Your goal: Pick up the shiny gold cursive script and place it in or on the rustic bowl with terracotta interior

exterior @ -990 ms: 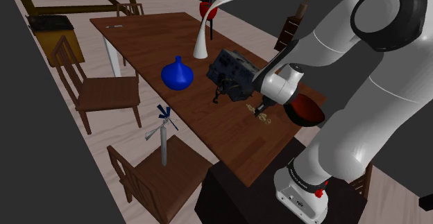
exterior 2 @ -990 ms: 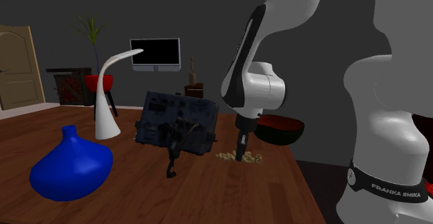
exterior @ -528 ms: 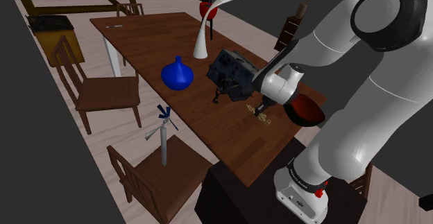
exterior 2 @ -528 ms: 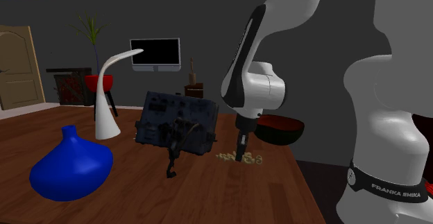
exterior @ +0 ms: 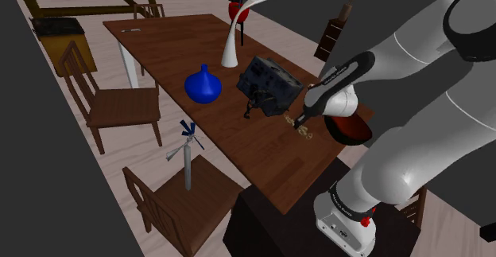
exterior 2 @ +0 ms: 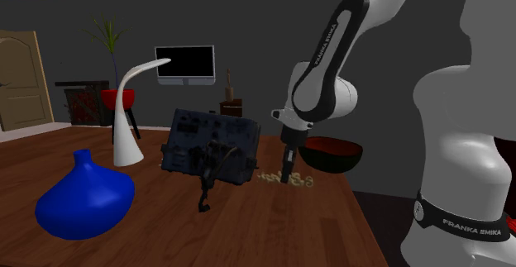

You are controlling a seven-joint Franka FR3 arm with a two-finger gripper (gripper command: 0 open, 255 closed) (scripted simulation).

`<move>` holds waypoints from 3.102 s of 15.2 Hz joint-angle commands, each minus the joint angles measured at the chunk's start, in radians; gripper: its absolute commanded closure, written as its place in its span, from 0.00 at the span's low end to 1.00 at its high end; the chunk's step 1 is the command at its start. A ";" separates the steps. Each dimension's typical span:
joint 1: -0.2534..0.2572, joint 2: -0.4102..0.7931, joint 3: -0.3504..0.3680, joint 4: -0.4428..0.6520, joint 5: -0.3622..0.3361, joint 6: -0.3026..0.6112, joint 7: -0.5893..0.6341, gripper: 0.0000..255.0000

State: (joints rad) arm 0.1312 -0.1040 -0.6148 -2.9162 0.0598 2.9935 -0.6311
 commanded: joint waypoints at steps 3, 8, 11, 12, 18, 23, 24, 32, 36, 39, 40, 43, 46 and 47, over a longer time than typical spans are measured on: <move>-0.126 -0.090 0.081 -0.002 -0.181 -0.084 0.128 1.00; -0.193 -0.194 0.134 0.005 -0.254 -0.194 0.183 1.00; -0.215 -0.252 0.155 0.013 -0.274 -0.259 0.200 1.00; -0.221 -0.270 0.161 0.016 -0.279 -0.280 0.204 1.00; -0.243 -0.370 0.192 0.042 -0.293 -0.405 0.222 1.00; -0.251 -0.441 0.213 0.071 -0.293 -0.504 0.230 1.00; -0.252 -0.453 0.217 0.077 -0.292 -0.523 0.231 1.00; -0.353 -0.511 0.090 0.100 -0.355 -0.596 0.060 1.00; -0.402 -0.507 -0.004 0.137 -0.387 -0.622 -0.057 1.00; -0.425 -0.490 -0.077 0.178 -0.401 -0.638 -0.146 1.00; -0.430 -0.482 -0.102 0.194 -0.404 -0.643 -0.176 1.00; -0.434 -0.451 -0.179 0.249 -0.405 -0.656 -0.265 1.00; -0.425 -0.416 -0.253 0.306 -0.396 -0.667 -0.347 1.00; -0.420 -0.406 -0.262 0.300 -0.395 -0.650 -0.350 1.00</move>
State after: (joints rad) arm -0.2931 -0.5210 -0.8610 -2.6219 -0.3371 2.3367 -0.9660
